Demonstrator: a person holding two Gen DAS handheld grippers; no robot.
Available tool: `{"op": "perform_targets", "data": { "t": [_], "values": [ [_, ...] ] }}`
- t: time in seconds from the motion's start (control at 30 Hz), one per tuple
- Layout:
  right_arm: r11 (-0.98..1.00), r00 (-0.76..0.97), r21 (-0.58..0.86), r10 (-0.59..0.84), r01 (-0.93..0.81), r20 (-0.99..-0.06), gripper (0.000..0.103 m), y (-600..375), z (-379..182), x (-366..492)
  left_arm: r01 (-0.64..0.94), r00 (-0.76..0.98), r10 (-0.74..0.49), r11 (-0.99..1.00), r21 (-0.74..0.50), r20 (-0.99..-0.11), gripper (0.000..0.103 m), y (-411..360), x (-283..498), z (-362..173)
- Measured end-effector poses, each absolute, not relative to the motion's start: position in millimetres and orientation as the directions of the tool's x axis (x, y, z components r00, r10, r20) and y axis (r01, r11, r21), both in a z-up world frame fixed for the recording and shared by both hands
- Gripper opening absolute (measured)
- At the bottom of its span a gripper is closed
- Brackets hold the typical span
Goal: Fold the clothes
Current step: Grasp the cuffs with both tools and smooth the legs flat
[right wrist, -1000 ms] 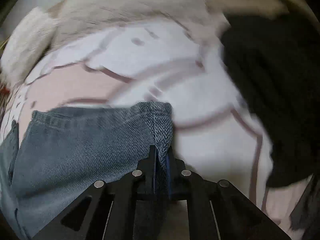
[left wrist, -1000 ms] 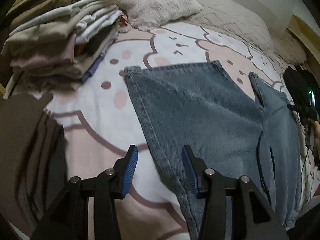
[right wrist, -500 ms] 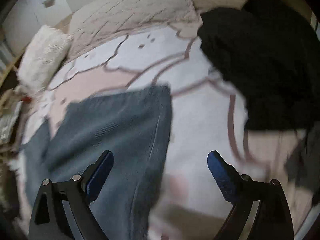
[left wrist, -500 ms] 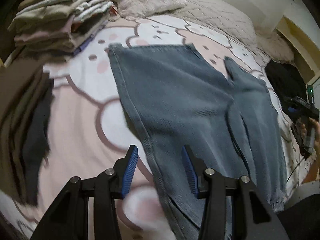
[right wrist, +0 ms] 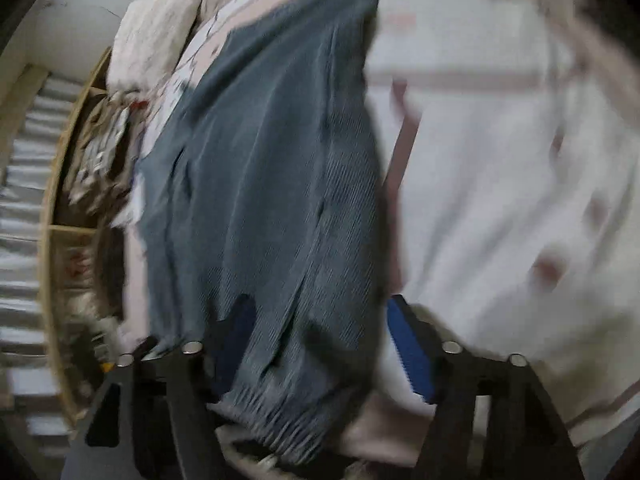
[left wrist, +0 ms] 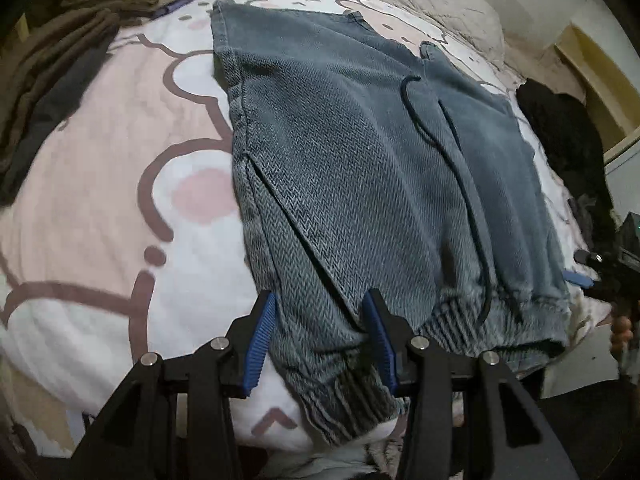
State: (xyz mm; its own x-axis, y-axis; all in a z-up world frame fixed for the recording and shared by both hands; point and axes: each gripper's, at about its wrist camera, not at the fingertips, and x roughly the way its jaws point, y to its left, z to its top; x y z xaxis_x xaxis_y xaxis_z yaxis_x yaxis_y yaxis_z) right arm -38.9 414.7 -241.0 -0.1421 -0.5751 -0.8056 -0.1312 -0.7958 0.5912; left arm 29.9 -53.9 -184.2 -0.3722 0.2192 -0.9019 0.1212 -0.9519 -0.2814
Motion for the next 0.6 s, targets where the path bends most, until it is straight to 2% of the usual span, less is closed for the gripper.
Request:
{"op": "perform_targets", "data": {
  "t": [0.23,0.3,0.47,0.6],
  "values": [
    [-0.779,-0.075,0.613,-0.609,-0.133,-0.790,0.065,389,-259,2,0.204,-0.354,0.245,-0.921,-0.331,-0.902,0.046,-58,50,-191],
    [-0.777,-0.065,0.618,-0.615,-0.122,-0.786,0.066,380,-262,9,0.219,-0.361,0.257,-0.911,-0.350,-0.896,0.051,-59,54,-192],
    [-0.793,-0.073,0.605,-0.600,-0.079,-0.796,0.065,366,-263,19,0.267,-0.394,0.353,-0.839,-0.473,-0.849,0.053,-68,64,-194],
    [-0.831,-0.061,0.556,-0.554,-0.011,-0.830,0.057,354,-264,14,0.231,-0.358,0.324,-0.878,-0.420,-0.875,0.057,-51,54,-202]
  ]
}}
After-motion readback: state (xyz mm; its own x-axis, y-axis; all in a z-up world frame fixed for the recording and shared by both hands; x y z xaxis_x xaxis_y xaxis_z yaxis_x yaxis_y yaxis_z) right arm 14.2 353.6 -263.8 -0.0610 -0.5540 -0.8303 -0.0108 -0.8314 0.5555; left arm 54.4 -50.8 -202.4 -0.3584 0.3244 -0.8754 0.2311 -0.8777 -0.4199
